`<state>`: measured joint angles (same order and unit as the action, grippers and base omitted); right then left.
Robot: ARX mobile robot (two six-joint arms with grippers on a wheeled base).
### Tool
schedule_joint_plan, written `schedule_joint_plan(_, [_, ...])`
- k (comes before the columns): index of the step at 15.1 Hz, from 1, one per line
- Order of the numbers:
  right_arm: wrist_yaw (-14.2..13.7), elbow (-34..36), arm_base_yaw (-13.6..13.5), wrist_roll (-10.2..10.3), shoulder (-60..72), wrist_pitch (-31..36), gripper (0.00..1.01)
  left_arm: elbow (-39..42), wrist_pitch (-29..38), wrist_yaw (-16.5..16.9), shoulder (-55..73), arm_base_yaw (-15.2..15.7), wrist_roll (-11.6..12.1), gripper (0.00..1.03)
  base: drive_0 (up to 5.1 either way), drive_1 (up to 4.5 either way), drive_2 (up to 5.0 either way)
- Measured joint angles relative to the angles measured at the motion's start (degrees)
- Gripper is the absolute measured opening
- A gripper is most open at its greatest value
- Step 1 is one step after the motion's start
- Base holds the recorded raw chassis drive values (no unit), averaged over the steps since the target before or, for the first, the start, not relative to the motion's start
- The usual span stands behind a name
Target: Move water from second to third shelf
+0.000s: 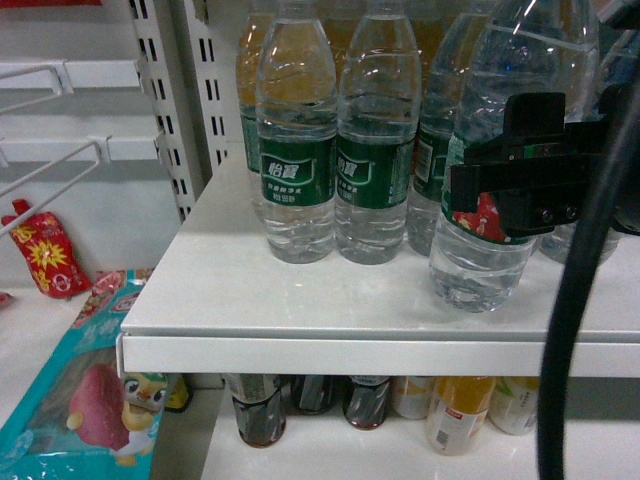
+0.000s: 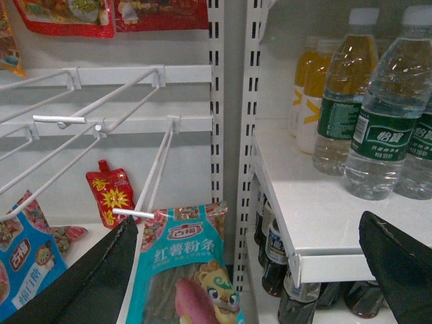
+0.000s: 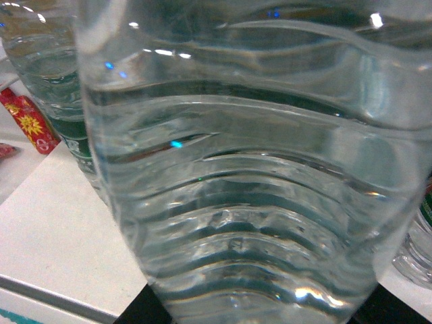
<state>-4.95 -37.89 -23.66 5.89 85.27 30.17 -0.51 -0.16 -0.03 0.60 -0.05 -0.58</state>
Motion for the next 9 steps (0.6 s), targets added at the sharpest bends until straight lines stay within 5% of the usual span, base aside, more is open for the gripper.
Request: schedule_joint_plan(9, [-3.7,-6.1,0.1,3.1,8.1,-1.3,0.39,0.0,0.0,0.0,0.0,0.0,0.0,0.98,0.0,0.00,0.0])
